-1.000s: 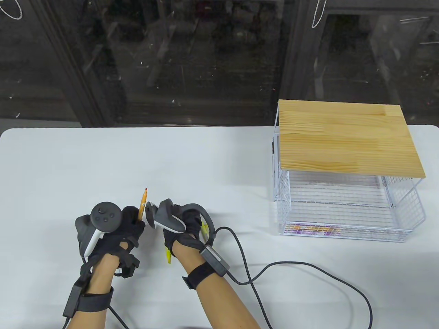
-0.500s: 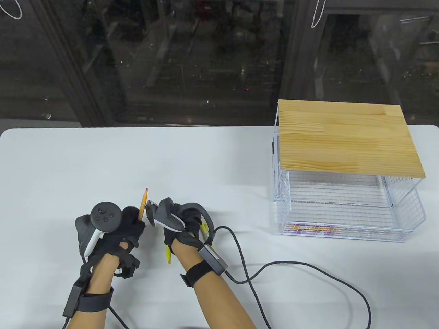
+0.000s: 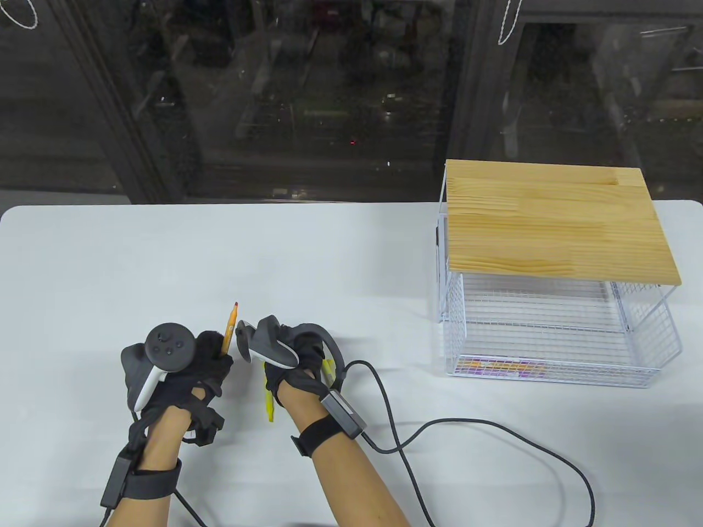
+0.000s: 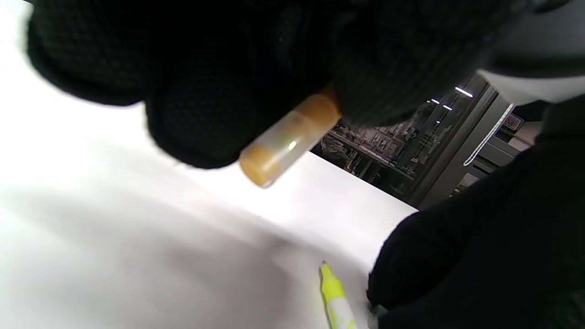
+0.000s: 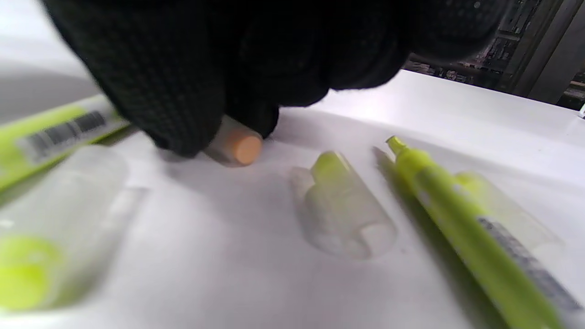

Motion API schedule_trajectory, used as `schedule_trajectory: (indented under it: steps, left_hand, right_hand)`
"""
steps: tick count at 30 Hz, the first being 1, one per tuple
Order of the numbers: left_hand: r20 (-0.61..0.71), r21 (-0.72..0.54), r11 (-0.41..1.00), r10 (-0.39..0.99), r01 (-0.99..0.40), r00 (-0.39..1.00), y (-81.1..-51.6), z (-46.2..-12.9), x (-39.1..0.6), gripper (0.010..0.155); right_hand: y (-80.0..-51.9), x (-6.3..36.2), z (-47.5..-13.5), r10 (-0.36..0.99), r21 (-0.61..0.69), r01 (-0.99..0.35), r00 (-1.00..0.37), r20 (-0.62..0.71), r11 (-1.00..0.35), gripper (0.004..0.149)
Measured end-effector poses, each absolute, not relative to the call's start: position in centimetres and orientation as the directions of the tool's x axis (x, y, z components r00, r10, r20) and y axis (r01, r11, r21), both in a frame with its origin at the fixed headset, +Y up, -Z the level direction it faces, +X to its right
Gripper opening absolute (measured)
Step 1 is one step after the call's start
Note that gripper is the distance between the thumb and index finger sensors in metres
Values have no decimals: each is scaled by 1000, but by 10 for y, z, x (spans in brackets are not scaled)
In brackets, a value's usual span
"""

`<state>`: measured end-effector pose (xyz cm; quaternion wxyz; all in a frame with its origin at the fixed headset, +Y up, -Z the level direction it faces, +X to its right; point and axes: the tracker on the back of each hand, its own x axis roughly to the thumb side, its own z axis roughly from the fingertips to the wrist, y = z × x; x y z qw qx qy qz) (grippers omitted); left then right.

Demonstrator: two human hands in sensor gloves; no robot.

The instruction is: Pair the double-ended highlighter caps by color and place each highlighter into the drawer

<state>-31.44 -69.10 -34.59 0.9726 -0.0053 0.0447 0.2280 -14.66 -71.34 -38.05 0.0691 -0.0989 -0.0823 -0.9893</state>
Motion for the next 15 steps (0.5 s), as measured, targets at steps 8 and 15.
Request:
schedule_trajectory:
  steps: [8, 15]
  left_hand:
    - [-84, 13, 895, 445, -445, 892, -691, -346, -315, 52]
    - [-66, 14, 898, 440, -440, 896, -690, -345, -312, 51]
  right_hand:
    - [-685, -130, -376, -28, 128, 53, -981, 191, -990, 44]
    - [-653, -96, -363, 83, 133, -60, -982, 172, -989, 44]
